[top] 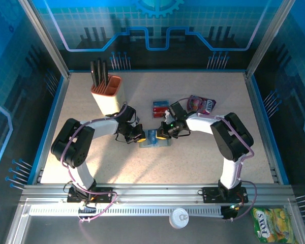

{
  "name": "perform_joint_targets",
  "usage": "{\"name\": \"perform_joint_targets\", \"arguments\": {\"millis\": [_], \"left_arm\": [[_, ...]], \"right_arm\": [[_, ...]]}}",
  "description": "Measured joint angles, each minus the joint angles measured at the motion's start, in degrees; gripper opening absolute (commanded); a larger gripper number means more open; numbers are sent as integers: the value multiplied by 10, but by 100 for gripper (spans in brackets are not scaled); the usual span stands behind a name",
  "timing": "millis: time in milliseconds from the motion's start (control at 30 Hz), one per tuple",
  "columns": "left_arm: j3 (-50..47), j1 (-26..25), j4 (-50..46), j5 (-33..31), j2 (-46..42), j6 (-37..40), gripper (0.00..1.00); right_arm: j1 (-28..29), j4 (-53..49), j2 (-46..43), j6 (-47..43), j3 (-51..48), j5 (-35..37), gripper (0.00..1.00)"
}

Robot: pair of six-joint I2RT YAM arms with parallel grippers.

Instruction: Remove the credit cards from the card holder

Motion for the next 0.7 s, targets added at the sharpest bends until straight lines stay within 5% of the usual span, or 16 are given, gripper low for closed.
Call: {"name": "perform_joint_targets", "arguments": {"millis": [700], "left_arm": [[4, 0, -8, 0, -3, -2, 0]], "right_arm": [[-25, -97, -81, -85, 7, 30, 0]]}}
